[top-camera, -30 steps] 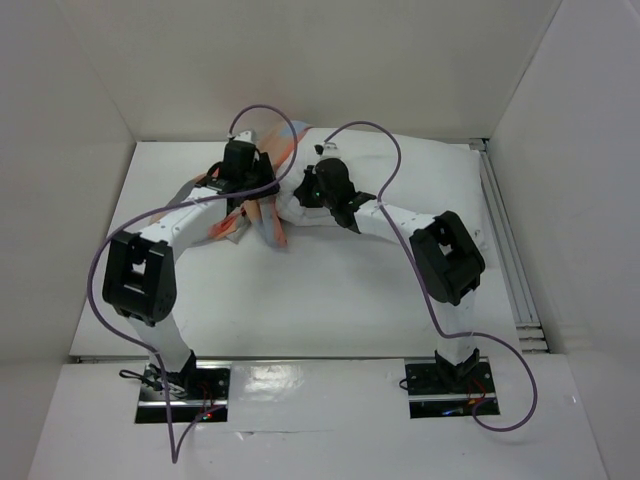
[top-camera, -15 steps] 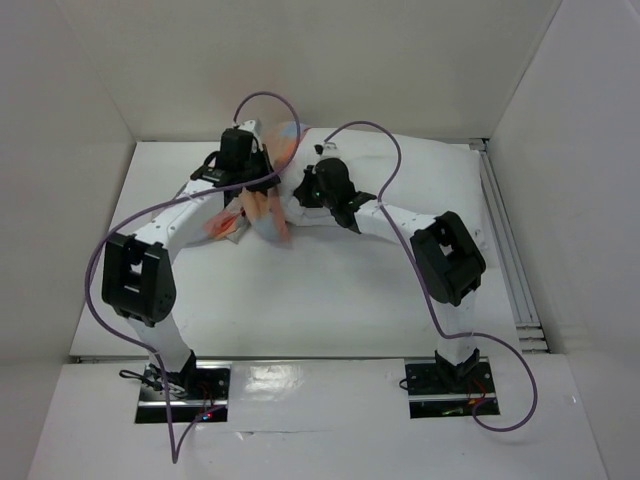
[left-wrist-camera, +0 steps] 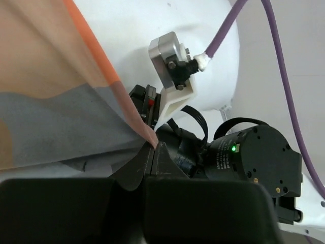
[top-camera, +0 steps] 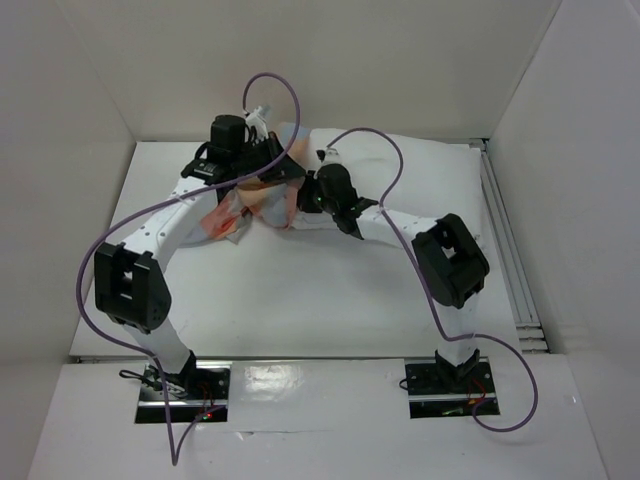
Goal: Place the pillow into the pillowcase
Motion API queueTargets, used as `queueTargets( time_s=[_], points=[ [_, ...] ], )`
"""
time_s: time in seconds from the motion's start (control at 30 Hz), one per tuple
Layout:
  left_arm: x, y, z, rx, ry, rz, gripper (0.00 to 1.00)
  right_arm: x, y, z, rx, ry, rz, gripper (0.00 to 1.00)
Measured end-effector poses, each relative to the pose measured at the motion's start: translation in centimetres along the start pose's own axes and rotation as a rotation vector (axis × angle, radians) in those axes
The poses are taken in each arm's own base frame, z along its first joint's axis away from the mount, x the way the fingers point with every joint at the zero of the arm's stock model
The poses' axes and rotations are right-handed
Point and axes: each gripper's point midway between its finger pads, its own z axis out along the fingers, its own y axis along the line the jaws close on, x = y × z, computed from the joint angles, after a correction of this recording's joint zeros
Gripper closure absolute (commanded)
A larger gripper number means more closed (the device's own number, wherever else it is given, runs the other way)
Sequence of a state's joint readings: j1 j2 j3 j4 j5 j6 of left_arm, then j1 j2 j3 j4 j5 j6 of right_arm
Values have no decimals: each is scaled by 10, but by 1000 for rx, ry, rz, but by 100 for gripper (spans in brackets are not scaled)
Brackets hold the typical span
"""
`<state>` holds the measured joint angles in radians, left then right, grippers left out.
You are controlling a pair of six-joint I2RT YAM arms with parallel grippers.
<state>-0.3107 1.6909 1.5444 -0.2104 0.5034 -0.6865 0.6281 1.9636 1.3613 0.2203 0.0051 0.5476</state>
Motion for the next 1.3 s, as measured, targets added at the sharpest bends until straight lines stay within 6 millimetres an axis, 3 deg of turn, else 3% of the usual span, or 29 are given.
queueTargets(
  time_s=[0.03, 0.07, 0.1, 0.13, 0.2, 0.27, 0.47, 0.53, 0.6, 0.7, 0.83, 0.9, 0.93, 0.97, 1.07, 1.1, 1.2, 1.23, 1.27, 1.3],
  points=[
    [5, 1, 1, 6, 14, -15, 100, 4, -1, -4, -2, 5, 2, 95],
    [9, 2, 2, 9, 27, -33, 100, 9, -3, -9, -2, 10, 2, 83],
    [11, 2, 2, 12, 36, -41, 100, 11, -4, -16, -2, 12, 0, 47],
    [12, 2, 2, 17, 42, -44, 100, 12, -4, -24, 1, 15, -3, 34],
    [13, 1, 1, 24, 48, -49, 100, 7, -5, -46, 21, -2, -14, 17],
    [10, 1, 1, 28, 37, -45, 100, -8, -4, -70, 28, -35, -35, 12],
    [19, 7, 10, 25, 69, -59, 100, -91, 9, -152, 92, -276, -84, 3],
    [20, 9, 14, 28, 81, -65, 100, -109, 0, -164, 179, -318, -104, 1],
    [21, 11, 18, 31, 91, -71, 100, -124, -18, -163, 300, -324, -136, 1],
    [21, 14, 23, 29, 97, -89, 100, -136, -61, -140, 471, -275, -181, 1],
    [21, 10, 26, 31, 101, -88, 100, -121, -139, -105, 614, -109, -209, 4],
    [19, 2, 32, 41, 107, -76, 100, -110, -165, -89, 601, -23, -196, 50],
    [18, -3, 37, 44, 109, -68, 100, -107, -171, -80, 557, 18, -178, 84],
    [19, -11, 43, 51, 116, -57, 100, -105, -174, -72, 509, 43, -166, 100],
    [32, -29, 64, 76, 163, -23, 100, -99, -169, -58, 332, 78, -94, 100],
    [41, -33, 70, 83, 190, -14, 90, -96, -167, -59, 289, 75, -75, 100],
    [66, -31, 75, 71, 278, -4, 46, -77, -156, -71, 183, 35, -35, 100],
    [72, -29, 72, 59, 303, -3, 22, -73, -150, -76, 159, 24, -28, 100],
    [73, -26, 69, 49, 317, 7, 10, -70, -143, -80, 139, 14, -29, 100],
    [70, -25, 65, 40, 320, 5, 8, -70, -136, -83, 124, 5, -32, 100]
  ],
)
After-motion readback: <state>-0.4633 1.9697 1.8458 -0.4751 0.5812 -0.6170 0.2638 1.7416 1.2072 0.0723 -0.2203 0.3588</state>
